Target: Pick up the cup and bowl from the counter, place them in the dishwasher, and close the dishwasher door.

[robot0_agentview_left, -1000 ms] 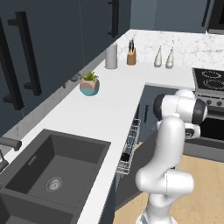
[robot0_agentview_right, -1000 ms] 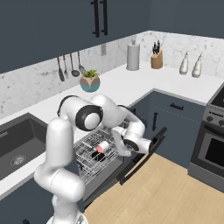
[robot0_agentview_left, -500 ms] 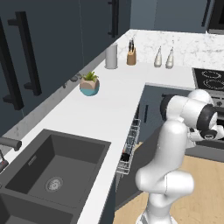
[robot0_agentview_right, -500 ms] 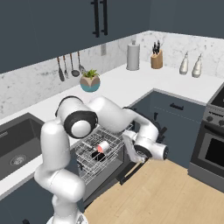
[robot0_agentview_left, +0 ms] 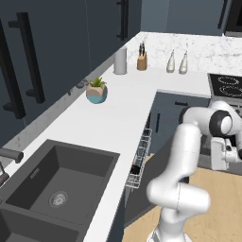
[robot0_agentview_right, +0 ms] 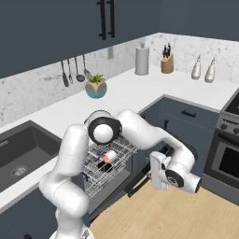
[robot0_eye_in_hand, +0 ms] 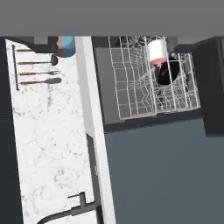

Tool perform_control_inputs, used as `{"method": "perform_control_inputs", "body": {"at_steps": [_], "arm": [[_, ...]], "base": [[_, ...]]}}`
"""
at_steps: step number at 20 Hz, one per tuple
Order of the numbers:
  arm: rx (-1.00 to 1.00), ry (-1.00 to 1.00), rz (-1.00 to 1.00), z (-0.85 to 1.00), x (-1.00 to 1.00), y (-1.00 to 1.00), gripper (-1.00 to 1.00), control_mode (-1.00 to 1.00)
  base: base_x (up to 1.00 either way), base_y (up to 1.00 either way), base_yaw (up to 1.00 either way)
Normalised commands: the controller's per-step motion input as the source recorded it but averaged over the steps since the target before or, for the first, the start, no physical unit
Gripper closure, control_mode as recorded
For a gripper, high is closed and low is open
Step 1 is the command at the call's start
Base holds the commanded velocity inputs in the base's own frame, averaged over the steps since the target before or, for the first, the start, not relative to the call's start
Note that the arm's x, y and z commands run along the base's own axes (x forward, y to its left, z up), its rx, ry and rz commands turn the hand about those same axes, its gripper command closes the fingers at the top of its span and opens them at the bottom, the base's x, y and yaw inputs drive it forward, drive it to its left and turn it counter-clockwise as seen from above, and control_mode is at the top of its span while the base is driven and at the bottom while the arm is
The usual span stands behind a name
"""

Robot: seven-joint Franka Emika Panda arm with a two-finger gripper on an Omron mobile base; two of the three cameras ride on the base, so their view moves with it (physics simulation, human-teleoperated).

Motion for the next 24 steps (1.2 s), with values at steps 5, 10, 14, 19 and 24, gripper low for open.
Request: {"method": "perform_control_inputs", "body": {"at_steps": [5,10,14,19,24], "arm": [[0.24,0.02,0.0,-0.94,-0.03,-0.71,-1.0,-1.0],[0.17,0.0,0.0,-0.95,0.0,-0.2,-1.0,-1.0],[0.11,0.0,0.0,-0.74,0.03,0.0,-1.0,-1.0],[0.06,0.0,0.0,-0.46,0.31,0.0,-1.0,-1.0],[0.0,0.0,0.0,-0.27,0.43,0.15,-1.0,-1.0]], "base": [[0.0,0.0,0.0],[0.0,0.0,0.0],[0.0,0.0,0.0],[0.0,0.0,0.0],[0.0,0.0,0.0]]}}
